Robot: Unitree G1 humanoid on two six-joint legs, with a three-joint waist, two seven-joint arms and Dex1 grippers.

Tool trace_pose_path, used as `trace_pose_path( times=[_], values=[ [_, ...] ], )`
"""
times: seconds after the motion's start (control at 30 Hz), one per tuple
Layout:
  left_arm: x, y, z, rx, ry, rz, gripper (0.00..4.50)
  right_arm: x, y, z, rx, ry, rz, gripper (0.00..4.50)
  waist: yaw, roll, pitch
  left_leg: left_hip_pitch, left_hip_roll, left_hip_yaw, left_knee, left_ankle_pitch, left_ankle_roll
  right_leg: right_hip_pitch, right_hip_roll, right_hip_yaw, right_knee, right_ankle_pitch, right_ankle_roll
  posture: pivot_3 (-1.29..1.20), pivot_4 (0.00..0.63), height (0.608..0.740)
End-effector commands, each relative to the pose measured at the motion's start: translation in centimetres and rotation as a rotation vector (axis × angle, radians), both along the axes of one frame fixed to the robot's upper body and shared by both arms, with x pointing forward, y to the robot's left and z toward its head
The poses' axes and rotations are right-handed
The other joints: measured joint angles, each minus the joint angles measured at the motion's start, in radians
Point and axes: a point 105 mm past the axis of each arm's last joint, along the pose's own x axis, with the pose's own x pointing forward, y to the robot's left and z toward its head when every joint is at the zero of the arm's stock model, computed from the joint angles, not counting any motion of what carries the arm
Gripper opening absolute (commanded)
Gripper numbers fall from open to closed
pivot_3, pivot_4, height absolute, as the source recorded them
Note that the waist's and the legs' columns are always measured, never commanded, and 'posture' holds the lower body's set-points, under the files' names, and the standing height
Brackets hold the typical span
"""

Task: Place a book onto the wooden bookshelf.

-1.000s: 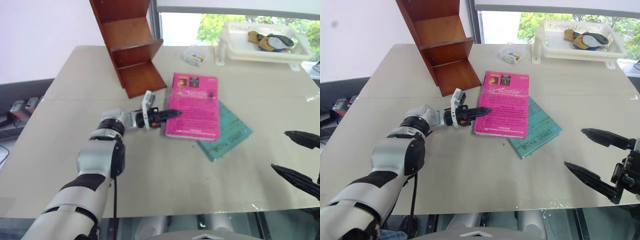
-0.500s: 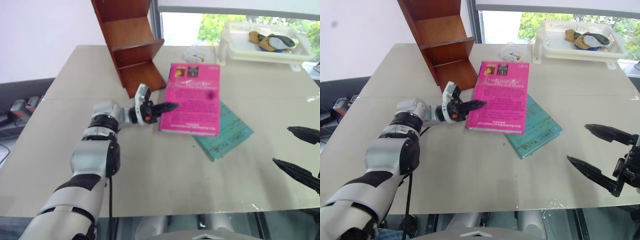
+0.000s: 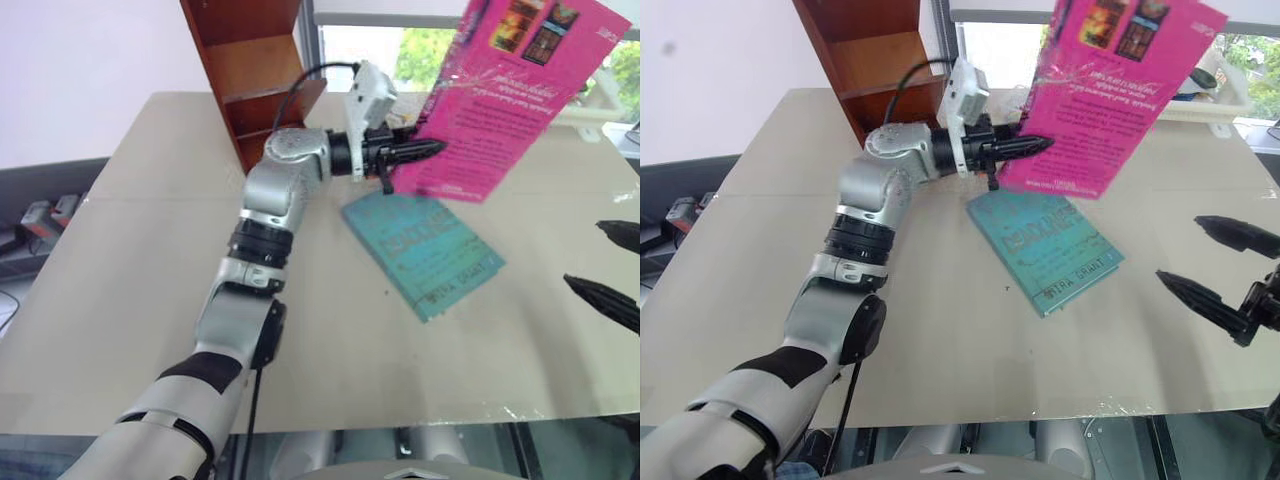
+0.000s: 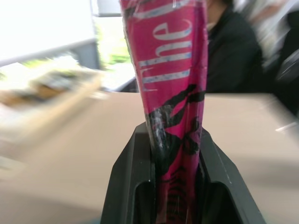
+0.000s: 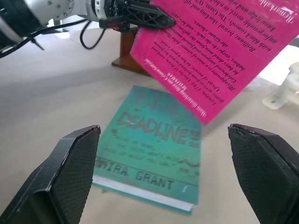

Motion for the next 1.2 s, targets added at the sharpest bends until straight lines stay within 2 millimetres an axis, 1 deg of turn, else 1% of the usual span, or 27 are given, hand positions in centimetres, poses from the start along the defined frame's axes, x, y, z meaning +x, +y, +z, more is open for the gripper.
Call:
trace_pose_path(
  times=[0.03, 0.1, 0.13, 0.17, 0.3, 0.4, 0.47, 0.53, 0.57, 0.7, 0.83, 1.0, 1.07, 1.2],
  values=[
    [-0.9, -1.0, 4.4, 0.040, -0.358, 0.019, 0.38, 0.3, 0.0, 0.8, -0.019, -0.047, 0.011, 4.50, 0.000, 0.000, 0.000, 0.000, 0.000, 0.000, 0.000, 0.000, 0.000, 0.000, 0.000, 0.000, 0.000, 0.000, 0.000, 0.00, 0.150, 0.740],
    [-0.6, -0.8, 5.4, 0.117, -0.504, 0.065, 0.38, 0.6, -0.1, 1.2, -0.007, -0.062, 0.016, 4.50, -0.001, 0.000, 0.000, 0.000, 0.000, 0.001, -0.001, 0.000, 0.001, 0.000, 0.000, -0.002, -0.001, 0.000, 0.000, 0.00, 0.150, 0.740],
    [-0.4, -0.4, 6.2, 0.172, -0.600, 0.106, 0.38, 0.7, -0.3, 1.4, 0.002, -0.072, 0.017, 4.50, -0.002, 0.000, 0.000, 0.000, -0.001, 0.001, -0.001, -0.001, 0.001, 0.000, 0.000, -0.002, -0.001, 0.000, 0.000, 0.00, 0.150, 0.740],
    [-0.2, 0.2, 7.2, 0.229, -0.706, 0.160, 0.38, 0.8, -0.5, 1.7, 0.017, -0.080, 0.019, 4.50, -0.003, 0.000, 0.000, 0.000, -0.001, 0.002, -0.001, -0.001, 0.001, -0.001, 0.000, -0.002, -0.002, 0.000, 0.000, 0.00, 0.150, 0.740],
    [0.4, 2.3, 10.0, 0.383, -0.975, 0.318, 0.38, 0.9, -1.4, 3.3, 0.086, -0.131, 0.030, 4.50, -0.003, 0.000, 0.001, 0.000, 0.000, 0.003, -0.003, -0.001, 0.001, -0.001, 0.001, -0.001, -0.001, 0.000, 0.001, 0.00, 0.150, 0.740],
    [1.1, 3.8, 11.3, 0.436, -1.061, 0.411, 0.38, 1.1, -2.2, 4.6, 0.142, -0.168, 0.055, 4.50, -0.003, 0.000, 0.002, 0.000, -0.001, 0.003, -0.002, -0.001, 0.001, -0.001, 0.004, -0.001, -0.001, 0.000, 0.001, 0.00, 0.150, 0.740],
    [1.8, 4.5, 11.1, 0.488, -1.063, 0.432, 0.38, 1.1, -2.4, 5.2, 0.169, -0.181, 0.078, 4.50, -0.002, 0.000, 0.002, 0.000, -0.001, 0.003, -0.002, -0.001, 0.001, -0.001, 0.004, -0.002, -0.001, 0.000, 0.001, 0.00, 0.150, 0.740],
    [2.9, 6.0, 10.2, 0.600, -1.003, 0.468, 0.38, 0.9, -3.1, 6.4, 0.246, -0.198, 0.133, 4.50, -0.002, 0.000, 0.002, 0.000, -0.001, 0.002, -0.002, -0.001, 0.001, -0.001, 0.004, -0.002, -0.001, 0.000, 0.001, 0.00, 0.150, 0.740],
    [3.3, 6.6, 10.1, 0.636, -0.993, 0.488, 0.38, 0.8, -3.5, 6.8, 0.274, -0.207, 0.152, 4.50, -0.003, 0.000, 0.002, -0.001, -0.001, 0.002, -0.002, -0.001, 0.002, -0.001, 0.004, -0.003, -0.001, 0.000, 0.001, 0.00, 0.150, 0.740],
    [3.9, 8.3, 10.2, 0.716, -0.938, 0.541, 0.38, 1.3, -4.4, 7.5, 0.337, -0.221, 0.182, 4.50, -0.004, 0.000, 0.003, -0.001, -0.002, 0.003, -0.002, -0.001, 0.002, -0.002, 0.004, -0.002, -0.001, 0.000, 0.001, 0.00, 0.150, 0.740],
    [4.0, 9.2, 10.4, 0.776, -0.916, 0.590, 0.38, 2.0, -4.4, 6.9, 0.329, -0.189, 0.199, 4.50, -0.004, 0.000, 0.003, -0.003, -0.002, 0.003, -0.002, -0.001, 0.002, -0.004, 0.004, -0.002, 0.000, 0.000, 0.001, 0.00, 0.150, 0.740],
    [3.4, 9.5, 12.0, 0.759, -0.897, 0.663, 0.38, 2.9, -4.3, 6.9, 0.326, -0.181, 0.229, 4.50, -0.004, 0.000, 0.003, -0.006, -0.002, 0.003, 0.000, -0.001, 0.002, -0.006, 0.004, -0.002, 0.001, 0.000, 0.001, 0.00, 0.150, 0.740],
    [3.5, 10.1, 11.6, 0.782, -0.855, 0.685, 0.38, 3.3, -4.3, 7.0, 0.319, -0.179, 0.240, 4.50, -0.004, 0.000, 0.003, -0.008, -0.002, 0.002, 0.001, -0.001, 0.002, -0.009, 0.004, -0.002, 0.003, 0.000, 0.001, 0.00, 0.150, 0.740],
    [3.7, 12.5, 10.3, 0.860, -0.761, 0.753, 0.38, 4.2, -4.4, 7.7, 0.320, -0.188, 0.261, 4.50, -0.013, 0.001, 0.002, -0.016, -0.002, 0.004, 0.004, -0.001, 0.002, -0.017, 0.004, -0.002, 0.006, 0.000, 0.001, 0.00, 0.150, 0.740]
  ],
)
